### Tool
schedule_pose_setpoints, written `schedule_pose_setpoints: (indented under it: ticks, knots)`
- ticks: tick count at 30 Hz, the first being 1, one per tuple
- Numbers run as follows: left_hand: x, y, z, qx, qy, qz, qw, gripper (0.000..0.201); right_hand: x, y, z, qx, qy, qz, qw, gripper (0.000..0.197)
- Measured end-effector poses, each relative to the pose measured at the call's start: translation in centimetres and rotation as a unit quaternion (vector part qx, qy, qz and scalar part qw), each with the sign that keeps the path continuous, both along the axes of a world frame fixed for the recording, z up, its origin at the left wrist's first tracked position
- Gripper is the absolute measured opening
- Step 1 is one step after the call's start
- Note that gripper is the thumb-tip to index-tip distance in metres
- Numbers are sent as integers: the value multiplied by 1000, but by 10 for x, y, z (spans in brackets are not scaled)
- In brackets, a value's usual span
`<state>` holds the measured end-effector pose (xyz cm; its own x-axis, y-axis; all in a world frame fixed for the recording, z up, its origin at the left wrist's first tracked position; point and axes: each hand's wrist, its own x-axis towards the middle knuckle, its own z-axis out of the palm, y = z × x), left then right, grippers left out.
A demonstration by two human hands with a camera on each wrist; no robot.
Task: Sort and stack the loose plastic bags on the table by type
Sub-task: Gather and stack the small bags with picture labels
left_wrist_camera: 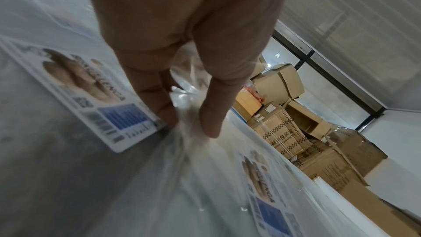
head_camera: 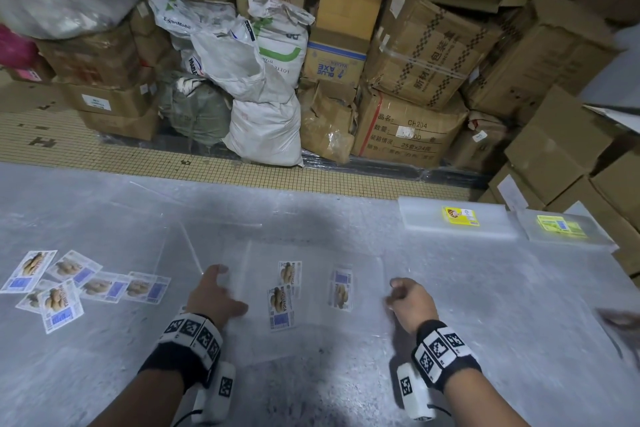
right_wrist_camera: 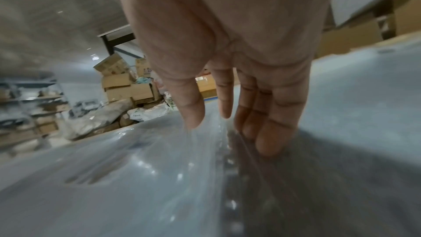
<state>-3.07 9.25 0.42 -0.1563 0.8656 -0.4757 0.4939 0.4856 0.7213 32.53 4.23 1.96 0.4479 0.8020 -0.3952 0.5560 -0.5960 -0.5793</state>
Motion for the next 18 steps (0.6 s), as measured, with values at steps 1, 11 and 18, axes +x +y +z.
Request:
schedule_pose_setpoints:
  ticks: [1,11,18]
  knots:
    - [-1,0,2,4,-5,-4,1000,71,1,2,3,-8,-12,15,1000,34]
    - [-9,32,23,39,-41,-107,993,62,-35,60,32,-15,-131,298,946,54]
    - [-1,69,28,-3,-2,-126,992,62,-61,90,26,-65,-136,327,933,42]
